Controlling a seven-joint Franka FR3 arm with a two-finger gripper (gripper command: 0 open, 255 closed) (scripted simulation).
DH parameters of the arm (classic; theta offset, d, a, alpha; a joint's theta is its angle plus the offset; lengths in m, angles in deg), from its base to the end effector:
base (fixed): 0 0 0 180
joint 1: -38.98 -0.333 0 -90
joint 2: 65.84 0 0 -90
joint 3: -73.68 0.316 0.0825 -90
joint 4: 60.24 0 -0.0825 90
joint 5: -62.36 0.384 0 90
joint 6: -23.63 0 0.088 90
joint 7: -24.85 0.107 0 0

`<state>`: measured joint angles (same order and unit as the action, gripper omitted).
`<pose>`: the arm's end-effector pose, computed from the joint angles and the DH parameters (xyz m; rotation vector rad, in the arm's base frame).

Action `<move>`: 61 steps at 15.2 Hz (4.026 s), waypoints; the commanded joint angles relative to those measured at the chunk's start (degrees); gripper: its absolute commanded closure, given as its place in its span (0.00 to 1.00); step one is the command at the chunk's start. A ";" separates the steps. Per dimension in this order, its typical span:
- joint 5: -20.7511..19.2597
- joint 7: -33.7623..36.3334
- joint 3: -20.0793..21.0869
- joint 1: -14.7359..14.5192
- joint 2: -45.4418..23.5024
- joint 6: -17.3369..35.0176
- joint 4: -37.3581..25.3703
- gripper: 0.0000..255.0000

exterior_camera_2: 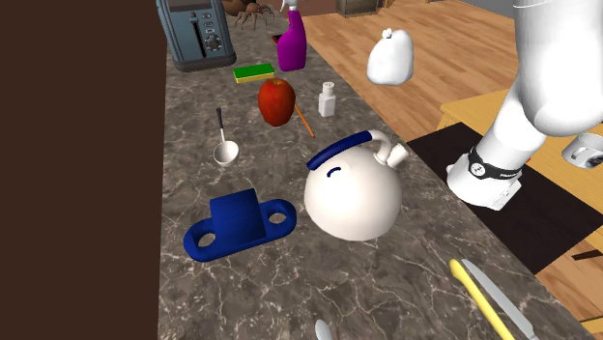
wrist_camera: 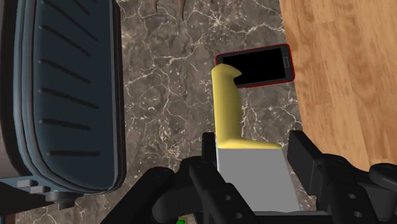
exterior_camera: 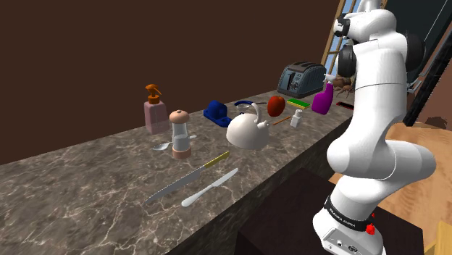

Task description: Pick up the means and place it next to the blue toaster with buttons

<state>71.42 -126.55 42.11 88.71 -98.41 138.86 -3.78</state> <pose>0.2555 -0.6891 0.6242 2.0950 1.6681 -0.4478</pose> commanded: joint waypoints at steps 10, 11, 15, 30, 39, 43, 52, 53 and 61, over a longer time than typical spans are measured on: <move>-0.24 -0.56 -0.07 -1.57 1.33 9.34 10.82 1.00; -0.30 -0.53 -0.09 -1.77 1.46 10.20 11.83 1.00; -0.45 -0.40 -0.09 -2.46 1.77 13.48 15.51 1.00; 0.19 -0.27 0.55 -3.55 0.58 24.38 25.54 1.00; 1.24 -0.48 1.45 -3.38 -1.49 30.15 29.41 1.00; 1.87 -0.65 1.92 -3.19 -2.69 32.56 30.71 1.00; 2.73 -0.72 3.84 -2.00 -5.73 37.72 32.76 1.00; 2.76 -0.68 4.13 -1.80 -6.10 38.27 32.92 1.00; 2.51 -0.38 5.16 -1.04 -7.12 39.85 33.31 1.00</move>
<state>74.82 -127.98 47.62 88.88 -101.34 177.49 26.52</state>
